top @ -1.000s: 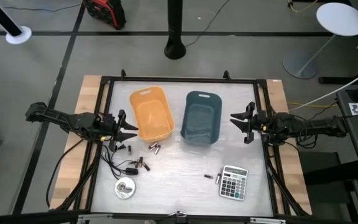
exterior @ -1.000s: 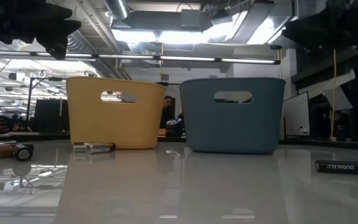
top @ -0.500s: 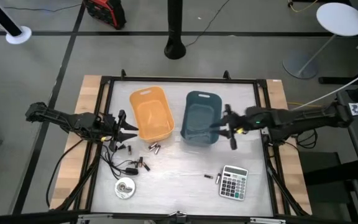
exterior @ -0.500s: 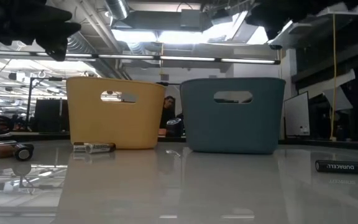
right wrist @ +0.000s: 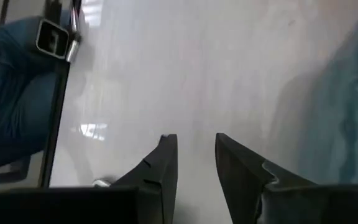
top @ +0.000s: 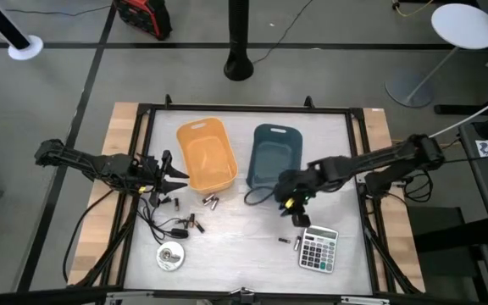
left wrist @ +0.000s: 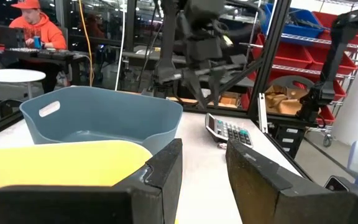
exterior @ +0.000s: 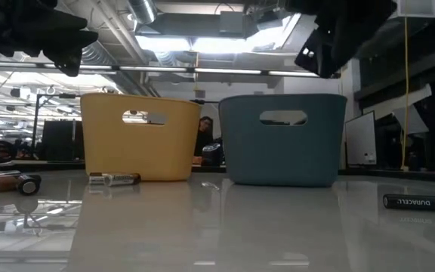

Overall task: Sort batteries
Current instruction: Put the black battery into the blue bin

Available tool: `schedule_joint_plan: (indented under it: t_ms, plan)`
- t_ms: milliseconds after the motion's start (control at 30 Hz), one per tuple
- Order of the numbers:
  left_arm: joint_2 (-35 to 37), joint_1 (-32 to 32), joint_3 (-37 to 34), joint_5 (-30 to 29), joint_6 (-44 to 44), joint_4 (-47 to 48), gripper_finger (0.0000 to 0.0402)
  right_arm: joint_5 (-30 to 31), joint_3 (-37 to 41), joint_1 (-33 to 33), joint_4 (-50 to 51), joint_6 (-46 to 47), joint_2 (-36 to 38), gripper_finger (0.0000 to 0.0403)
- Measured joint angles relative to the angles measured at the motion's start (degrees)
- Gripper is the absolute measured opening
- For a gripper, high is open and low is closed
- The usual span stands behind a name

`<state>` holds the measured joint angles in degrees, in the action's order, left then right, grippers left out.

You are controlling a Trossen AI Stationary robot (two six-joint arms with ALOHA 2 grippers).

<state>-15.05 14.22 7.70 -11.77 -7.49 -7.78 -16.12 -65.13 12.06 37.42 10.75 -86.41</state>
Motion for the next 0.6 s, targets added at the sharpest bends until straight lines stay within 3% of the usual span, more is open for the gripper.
schedule_joint_plan:
  t_ms: [433,600]
  plan:
    - [0.00,0.00,0.00,0.00,1.52,-0.08,0.0116,0.06,-0.74,7.81,-0.18,19.54,-8.09,0.0108]
    - [0.00,0.00,0.00,0.00,1.51,-0.10,0.0116,2.95,-0.74,12.04,-2.25,26.04,-10.78,0.0108]
